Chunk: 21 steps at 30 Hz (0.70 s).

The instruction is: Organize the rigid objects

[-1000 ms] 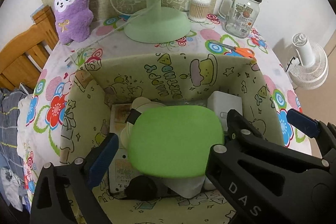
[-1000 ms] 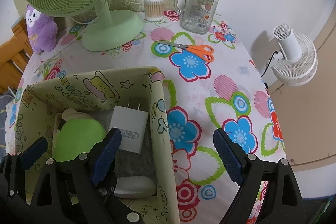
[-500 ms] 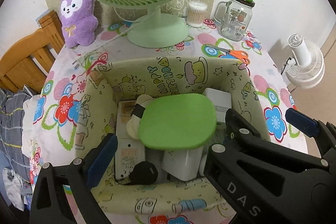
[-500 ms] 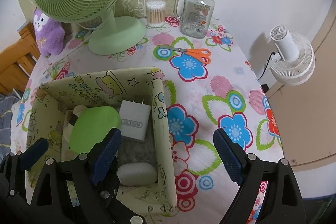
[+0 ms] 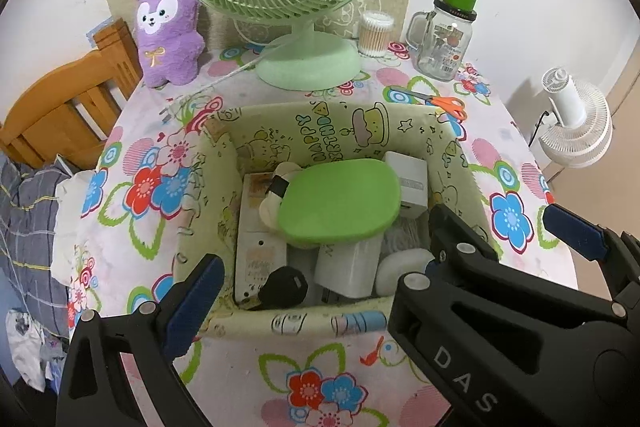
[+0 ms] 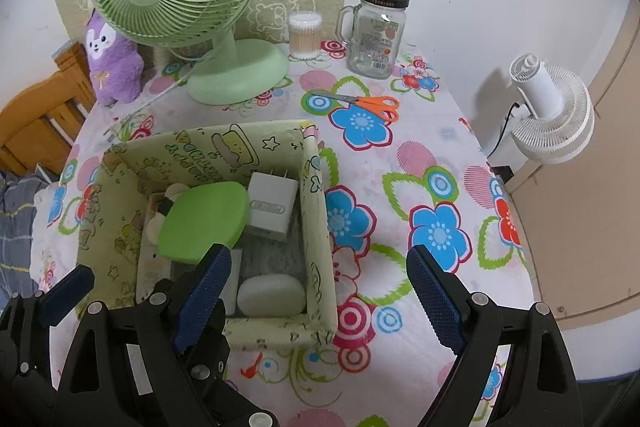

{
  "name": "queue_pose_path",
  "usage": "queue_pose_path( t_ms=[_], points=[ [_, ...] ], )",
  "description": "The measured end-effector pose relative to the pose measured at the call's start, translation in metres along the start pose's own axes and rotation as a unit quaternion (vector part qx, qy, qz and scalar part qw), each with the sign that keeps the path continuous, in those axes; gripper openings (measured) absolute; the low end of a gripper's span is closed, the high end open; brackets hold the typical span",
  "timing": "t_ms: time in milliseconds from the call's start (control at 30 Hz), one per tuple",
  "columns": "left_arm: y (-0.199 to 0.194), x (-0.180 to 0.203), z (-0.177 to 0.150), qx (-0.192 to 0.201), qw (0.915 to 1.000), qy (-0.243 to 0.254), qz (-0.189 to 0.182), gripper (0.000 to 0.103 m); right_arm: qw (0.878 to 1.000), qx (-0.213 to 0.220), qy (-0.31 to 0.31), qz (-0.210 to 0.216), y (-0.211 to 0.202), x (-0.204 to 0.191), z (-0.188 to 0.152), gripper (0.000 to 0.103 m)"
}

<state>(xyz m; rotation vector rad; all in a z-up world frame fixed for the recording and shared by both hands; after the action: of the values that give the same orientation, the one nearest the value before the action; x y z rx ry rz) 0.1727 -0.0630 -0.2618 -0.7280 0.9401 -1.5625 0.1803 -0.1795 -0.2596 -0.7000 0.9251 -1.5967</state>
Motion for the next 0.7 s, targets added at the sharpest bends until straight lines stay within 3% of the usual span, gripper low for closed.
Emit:
queue_pose_path(
  t_ms=[700],
  points=[
    [-0.069,-0.011,-0.016,0.037,0.9991,-0.007,0.019,0.101,0.998,0.046,-0.022,0.031,-0.071,0.004,-0.008,0.091]
  ],
)
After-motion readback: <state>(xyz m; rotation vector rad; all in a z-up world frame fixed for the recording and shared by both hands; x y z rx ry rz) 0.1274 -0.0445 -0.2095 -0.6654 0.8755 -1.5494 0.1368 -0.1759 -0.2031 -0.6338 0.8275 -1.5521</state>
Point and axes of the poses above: each gripper's, at about its wrist camera, not at the fingertips, and y roughly the way its jaws point, x to its right, z to its top, the point moved 5 cm from there along y, roughly the way its jaws point, and after that the axes turned 8 degrees about y, right-handed, at the moved point
